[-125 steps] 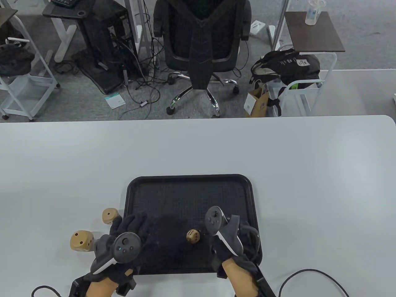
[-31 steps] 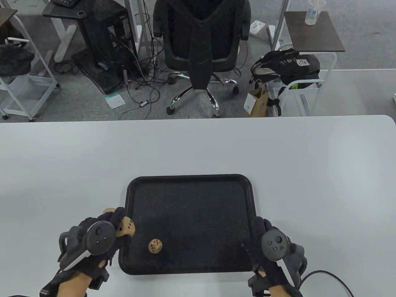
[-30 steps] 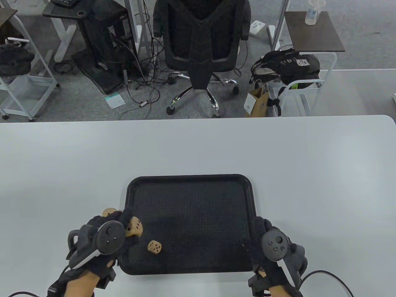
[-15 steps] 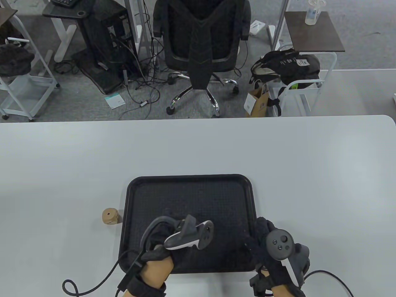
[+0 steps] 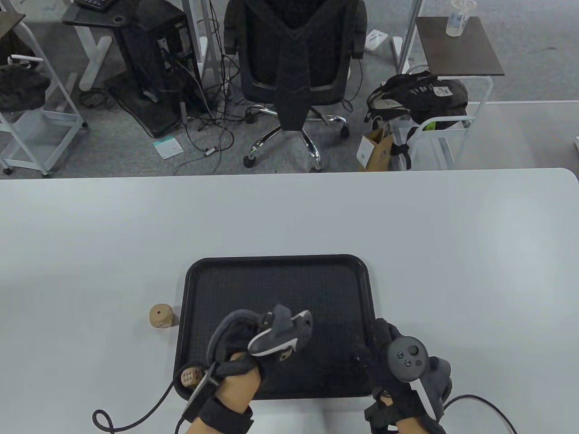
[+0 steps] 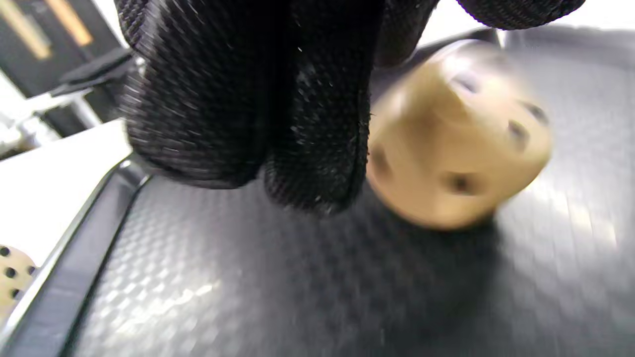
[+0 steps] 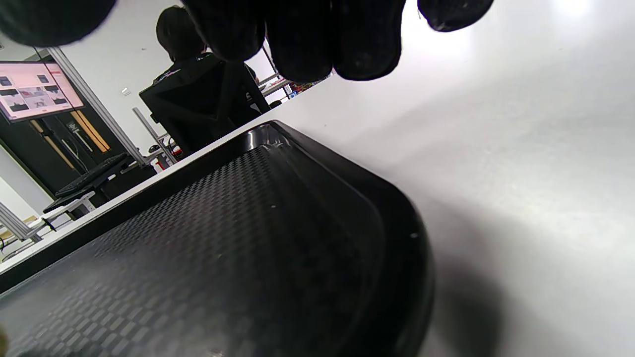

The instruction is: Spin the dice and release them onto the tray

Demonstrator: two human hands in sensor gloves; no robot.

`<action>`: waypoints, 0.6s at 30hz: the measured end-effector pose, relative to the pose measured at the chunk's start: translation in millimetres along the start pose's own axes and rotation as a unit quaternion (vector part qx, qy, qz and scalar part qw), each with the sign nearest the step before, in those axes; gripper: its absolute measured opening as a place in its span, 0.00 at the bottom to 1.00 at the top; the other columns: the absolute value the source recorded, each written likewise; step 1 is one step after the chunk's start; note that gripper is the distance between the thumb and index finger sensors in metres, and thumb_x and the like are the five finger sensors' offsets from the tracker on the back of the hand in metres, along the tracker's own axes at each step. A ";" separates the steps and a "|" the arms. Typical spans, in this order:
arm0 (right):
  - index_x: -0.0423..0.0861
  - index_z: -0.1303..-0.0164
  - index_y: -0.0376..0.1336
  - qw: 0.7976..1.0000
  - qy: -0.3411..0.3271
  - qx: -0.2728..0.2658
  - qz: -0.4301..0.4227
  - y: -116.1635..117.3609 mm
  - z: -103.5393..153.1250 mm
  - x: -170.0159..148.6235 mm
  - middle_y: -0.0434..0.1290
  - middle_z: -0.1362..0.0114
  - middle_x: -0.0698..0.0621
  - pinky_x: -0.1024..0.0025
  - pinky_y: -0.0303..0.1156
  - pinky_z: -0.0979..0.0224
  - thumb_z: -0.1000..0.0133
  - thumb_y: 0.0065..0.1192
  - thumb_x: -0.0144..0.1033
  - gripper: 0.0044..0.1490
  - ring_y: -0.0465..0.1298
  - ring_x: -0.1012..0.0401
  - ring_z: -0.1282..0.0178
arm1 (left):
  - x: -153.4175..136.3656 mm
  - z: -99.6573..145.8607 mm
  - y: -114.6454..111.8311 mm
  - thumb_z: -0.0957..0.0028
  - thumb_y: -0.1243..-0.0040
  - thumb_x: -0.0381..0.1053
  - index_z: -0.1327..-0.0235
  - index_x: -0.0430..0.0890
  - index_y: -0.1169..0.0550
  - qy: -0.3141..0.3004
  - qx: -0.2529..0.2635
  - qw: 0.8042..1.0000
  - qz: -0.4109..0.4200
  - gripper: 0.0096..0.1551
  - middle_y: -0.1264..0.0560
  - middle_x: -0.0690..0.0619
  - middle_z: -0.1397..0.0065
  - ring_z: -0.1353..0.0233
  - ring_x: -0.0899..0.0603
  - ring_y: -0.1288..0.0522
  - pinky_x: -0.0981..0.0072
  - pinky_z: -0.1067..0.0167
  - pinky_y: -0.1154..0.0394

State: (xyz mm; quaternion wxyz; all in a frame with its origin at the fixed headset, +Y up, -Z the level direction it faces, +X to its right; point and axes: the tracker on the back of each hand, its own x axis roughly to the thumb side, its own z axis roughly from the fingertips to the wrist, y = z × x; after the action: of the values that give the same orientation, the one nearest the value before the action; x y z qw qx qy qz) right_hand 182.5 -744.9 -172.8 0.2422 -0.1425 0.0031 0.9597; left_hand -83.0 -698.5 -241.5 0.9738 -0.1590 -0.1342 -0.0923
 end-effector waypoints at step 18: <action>0.57 0.25 0.54 1.000 -0.005 -0.006 0.005 0.6 0.9 1.4 0.61 0.19 0.51 0.40 0.56 0.20 0.60 0.53 0.67 0.51 0.65 0.48 0.21 | -117.9 70.5 33.4 0.57 0.46 0.70 0.26 0.58 0.36 0.029 0.158 0.982 0.104 0.43 0.35 0.45 0.19 0.23 0.31 0.34 0.27 0.23 0.51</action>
State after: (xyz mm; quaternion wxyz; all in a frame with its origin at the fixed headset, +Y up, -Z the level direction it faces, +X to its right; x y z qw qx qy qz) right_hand 180.8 -744.7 -172.4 0.2368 -0.1387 -0.0033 0.9616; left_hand -203.6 -627.5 -220.9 0.9944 -0.0138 -0.1015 0.0268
